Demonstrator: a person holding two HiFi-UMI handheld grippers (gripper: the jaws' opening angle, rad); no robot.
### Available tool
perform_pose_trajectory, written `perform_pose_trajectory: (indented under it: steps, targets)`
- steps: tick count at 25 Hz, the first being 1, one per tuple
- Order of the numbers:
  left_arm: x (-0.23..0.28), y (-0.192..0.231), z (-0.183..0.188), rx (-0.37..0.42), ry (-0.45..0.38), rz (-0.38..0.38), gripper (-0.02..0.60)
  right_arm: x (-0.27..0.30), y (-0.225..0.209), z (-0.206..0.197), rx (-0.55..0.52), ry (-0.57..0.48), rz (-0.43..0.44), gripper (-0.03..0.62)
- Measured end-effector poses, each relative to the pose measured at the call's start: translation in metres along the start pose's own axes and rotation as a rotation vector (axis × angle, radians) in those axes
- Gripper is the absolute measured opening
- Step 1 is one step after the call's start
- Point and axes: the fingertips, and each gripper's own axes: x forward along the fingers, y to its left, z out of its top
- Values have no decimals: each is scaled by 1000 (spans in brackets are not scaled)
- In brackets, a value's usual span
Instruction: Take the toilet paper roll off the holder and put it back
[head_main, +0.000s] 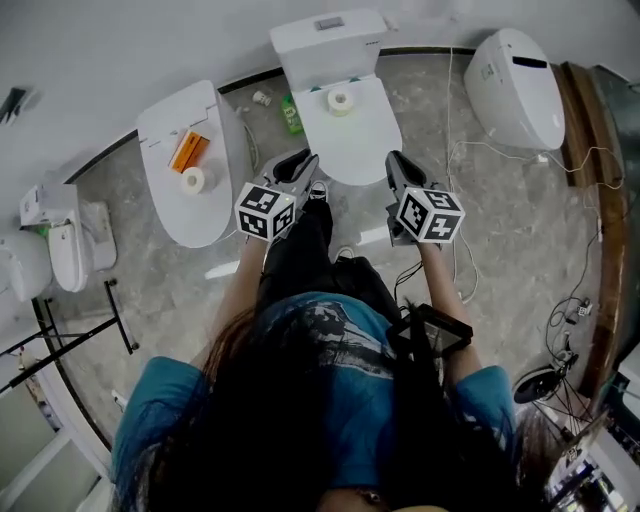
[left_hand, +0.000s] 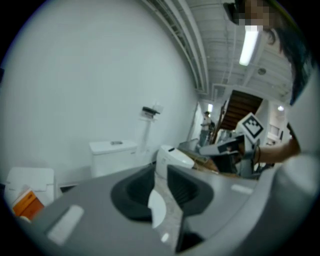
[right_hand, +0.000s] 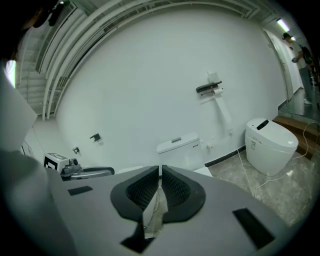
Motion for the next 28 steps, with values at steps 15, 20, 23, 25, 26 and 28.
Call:
perform_pose_trajectory:
  steps: [15, 20, 23, 25, 26, 28]
  targets:
    - [-100, -102, -43, -4, 1, 38, 69, -102, 78, -58, -59, 24, 106, 32]
    - [-116, -102, -41, -16, -18, 28, 69, -112, 91, -74, -50, 37, 85, 32]
    - [-133, -101, -43, -1, -17, 13, 69, -115, 107, -83, -39, 35, 74, 32]
    - [-148, -101, -46, 11, -11, -4, 69, -119, 122, -90, -36, 26, 65, 32]
    - [-157, -101, -49, 18, -9, -14, 69, -120, 131, -94, -34, 23, 62, 32]
    - [-177, -100, -54, 31, -4, -34, 69, -124, 153, -105, -29, 21, 58, 32]
